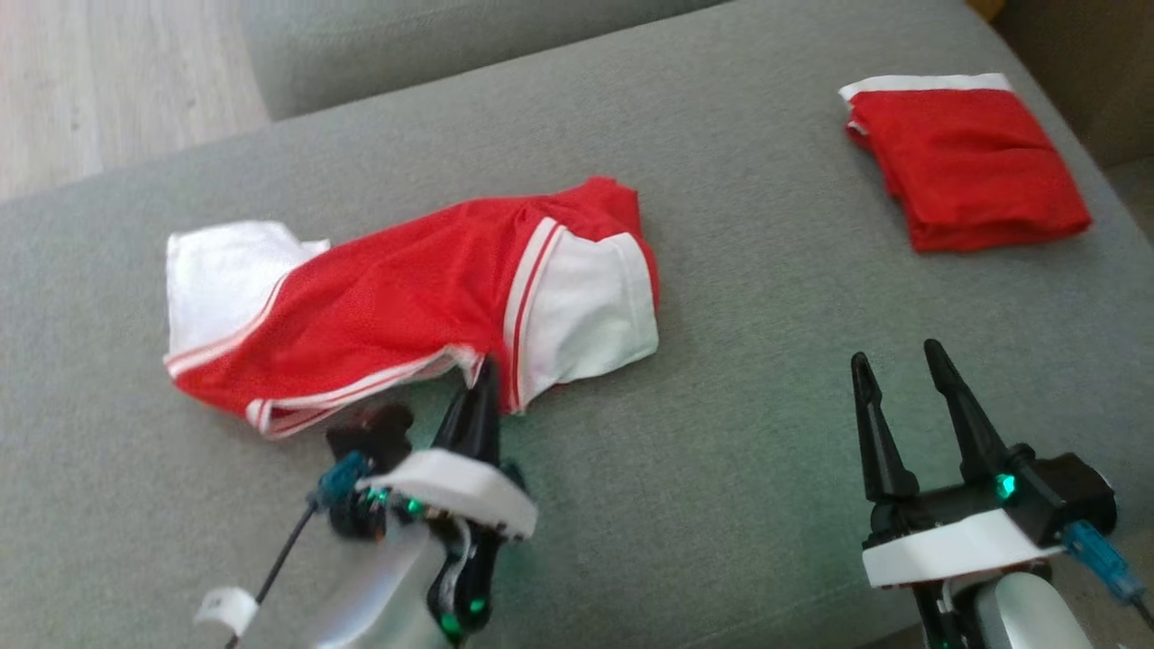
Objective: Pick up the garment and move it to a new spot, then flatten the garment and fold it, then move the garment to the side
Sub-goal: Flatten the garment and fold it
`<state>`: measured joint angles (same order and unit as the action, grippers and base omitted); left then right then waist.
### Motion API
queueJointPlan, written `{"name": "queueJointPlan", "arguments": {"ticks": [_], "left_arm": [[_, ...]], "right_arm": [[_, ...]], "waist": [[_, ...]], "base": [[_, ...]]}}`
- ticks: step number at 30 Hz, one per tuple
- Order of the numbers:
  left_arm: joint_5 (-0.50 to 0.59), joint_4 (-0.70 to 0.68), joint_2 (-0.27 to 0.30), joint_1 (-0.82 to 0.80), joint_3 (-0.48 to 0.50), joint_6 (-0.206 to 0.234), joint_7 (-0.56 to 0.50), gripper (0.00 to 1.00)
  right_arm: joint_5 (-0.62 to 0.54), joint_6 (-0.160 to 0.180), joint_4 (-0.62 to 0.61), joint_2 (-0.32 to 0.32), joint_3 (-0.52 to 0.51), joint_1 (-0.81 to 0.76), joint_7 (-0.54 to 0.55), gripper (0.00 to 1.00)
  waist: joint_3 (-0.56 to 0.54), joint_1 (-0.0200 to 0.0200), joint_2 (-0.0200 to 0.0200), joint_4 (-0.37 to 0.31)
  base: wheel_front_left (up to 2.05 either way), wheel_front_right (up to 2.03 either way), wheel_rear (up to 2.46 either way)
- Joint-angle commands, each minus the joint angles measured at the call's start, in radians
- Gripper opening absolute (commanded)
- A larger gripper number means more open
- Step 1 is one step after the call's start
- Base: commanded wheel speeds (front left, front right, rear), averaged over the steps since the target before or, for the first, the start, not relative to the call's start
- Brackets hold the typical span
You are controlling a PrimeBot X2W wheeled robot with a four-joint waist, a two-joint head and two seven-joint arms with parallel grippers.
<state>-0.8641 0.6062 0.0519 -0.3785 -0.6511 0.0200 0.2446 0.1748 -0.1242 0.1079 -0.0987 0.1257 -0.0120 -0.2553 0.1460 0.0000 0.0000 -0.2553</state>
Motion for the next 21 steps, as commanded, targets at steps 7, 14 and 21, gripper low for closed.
{"name": "queueJointPlan", "arguments": {"ticks": [7,14,21], "left_arm": [[0.011,-0.190,-0.002,-0.296,-0.057,-0.066,-0.031,0.00],[0.028,-0.205,-0.002,-0.600,-0.047,-0.079,-0.087,0.00],[0.022,-0.134,0.010,-0.840,0.046,-0.061,-0.074,0.00]], "right_arm": [[0.000,-0.007,-0.023,0.001,0.035,0.004,-0.006,1.00],[0.000,-0.007,-0.027,0.016,0.043,0.002,-0.006,1.00],[-0.007,-0.007,-0.041,0.023,0.011,-0.027,-0.006,1.00]], "waist": [[-0.063,0.0000,0.0000,-0.053],[-0.084,0.0000,0.0000,-0.076],[-0.118,0.0000,0.0000,-0.049]], "base": [[0.00,0.00,0.00],[0.00,0.00,0.00],[0.00,0.00,0.00]]}}
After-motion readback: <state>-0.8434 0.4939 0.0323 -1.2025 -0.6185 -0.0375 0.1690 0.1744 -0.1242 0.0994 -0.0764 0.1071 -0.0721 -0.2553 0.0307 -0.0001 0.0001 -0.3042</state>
